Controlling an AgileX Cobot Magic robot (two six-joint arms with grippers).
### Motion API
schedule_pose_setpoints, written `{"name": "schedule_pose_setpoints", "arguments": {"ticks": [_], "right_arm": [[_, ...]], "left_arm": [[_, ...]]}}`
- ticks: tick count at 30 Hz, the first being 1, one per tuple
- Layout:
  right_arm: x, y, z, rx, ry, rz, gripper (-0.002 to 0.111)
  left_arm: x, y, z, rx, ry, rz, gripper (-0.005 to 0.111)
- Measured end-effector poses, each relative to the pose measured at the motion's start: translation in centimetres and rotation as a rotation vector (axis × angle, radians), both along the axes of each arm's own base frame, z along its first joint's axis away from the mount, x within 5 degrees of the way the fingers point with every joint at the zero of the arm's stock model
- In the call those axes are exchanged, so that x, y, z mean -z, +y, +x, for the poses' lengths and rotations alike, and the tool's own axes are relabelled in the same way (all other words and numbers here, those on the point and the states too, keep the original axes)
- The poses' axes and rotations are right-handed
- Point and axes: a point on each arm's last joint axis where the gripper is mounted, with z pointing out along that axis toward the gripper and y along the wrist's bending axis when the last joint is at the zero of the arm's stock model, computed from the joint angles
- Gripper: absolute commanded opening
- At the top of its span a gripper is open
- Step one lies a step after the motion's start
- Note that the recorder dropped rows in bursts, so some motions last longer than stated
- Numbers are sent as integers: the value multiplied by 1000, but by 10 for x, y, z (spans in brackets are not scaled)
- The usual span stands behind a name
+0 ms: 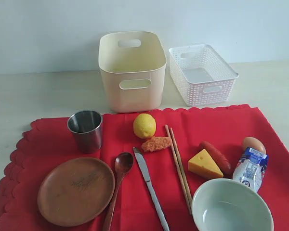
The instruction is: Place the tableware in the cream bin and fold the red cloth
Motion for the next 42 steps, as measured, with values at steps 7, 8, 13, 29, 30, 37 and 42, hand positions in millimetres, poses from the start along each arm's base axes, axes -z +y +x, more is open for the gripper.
{"name": "schedule_pose_setpoints", "arguments": {"ticks": [7, 8, 13, 29, 30, 37, 42], "right_arm": [[0, 0, 0, 0, 0, 0, 0], [0, 0, 0, 0, 0, 0, 0], [0, 0, 0, 0, 0, 0, 0], [0, 0, 0, 0, 0, 0, 0], [0, 0, 0, 0, 0, 0, 0], [-21, 0, 0, 0, -39, 3, 0], [-50, 0, 5, 0, -62, 5, 0]], "left_arm": [[0, 0, 0, 0, 0, 0, 0], [0, 0, 0, 0, 0, 0, 0], [0, 0, 0, 0, 0, 0, 0], [0, 0, 0, 0, 0, 0, 0], [0, 0, 0, 0, 0, 0, 0], [0, 0, 0, 0, 0, 0, 0], [0, 0, 0, 0, 0, 0, 0]]}}
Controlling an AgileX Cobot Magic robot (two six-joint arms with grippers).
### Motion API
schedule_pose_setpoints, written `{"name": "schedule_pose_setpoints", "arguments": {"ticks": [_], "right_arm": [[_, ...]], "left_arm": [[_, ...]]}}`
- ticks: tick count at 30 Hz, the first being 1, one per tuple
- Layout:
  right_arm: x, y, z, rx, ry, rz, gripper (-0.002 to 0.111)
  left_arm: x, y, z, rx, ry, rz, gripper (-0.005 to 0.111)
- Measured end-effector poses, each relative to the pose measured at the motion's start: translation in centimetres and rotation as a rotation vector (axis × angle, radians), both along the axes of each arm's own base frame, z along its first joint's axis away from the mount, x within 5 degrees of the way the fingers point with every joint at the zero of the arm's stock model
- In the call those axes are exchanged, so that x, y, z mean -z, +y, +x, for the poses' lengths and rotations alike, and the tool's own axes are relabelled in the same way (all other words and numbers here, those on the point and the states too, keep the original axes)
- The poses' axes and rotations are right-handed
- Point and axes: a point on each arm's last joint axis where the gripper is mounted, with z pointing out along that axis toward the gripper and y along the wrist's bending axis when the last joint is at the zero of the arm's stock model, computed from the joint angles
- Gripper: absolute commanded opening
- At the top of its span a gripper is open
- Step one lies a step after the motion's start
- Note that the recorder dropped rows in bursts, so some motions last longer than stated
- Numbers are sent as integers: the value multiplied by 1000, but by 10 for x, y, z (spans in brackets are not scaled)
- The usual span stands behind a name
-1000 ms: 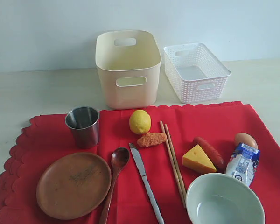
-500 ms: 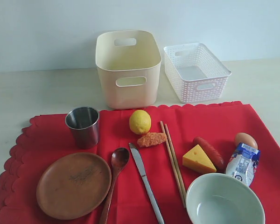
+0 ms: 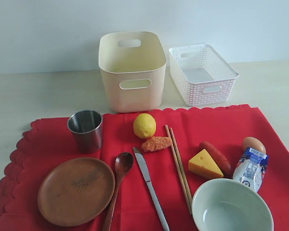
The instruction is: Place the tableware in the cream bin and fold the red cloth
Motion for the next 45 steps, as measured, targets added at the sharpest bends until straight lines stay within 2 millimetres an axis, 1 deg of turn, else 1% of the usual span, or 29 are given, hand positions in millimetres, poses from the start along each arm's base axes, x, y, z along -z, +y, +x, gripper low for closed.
{"name": "schedule_pose_setpoints", "arguments": {"ticks": [3, 10, 15, 18, 20, 22, 45], "right_arm": [[-18, 0, 4, 0, -12, 1, 0], [-52, 1, 15, 0, -21, 2, 0], [-78, 2, 28, 0, -22, 2, 0], [-92, 3, 36, 0, -29, 2, 0], [-97, 3, 37, 0, -36, 3, 0], [-99, 3, 38, 0, -41, 3, 0], [-99, 3, 38, 0, -41, 3, 0]], "left_arm": [[0, 0, 0, 0, 0, 0, 0], [0, 0, 0, 0, 0, 0, 0], [0, 0, 0, 0, 0, 0, 0], [0, 0, 0, 0, 0, 0, 0], [0, 0, 0, 0, 0, 0, 0], [0, 0, 0, 0, 0, 0, 0], [0, 0, 0, 0, 0, 0, 0]]}}
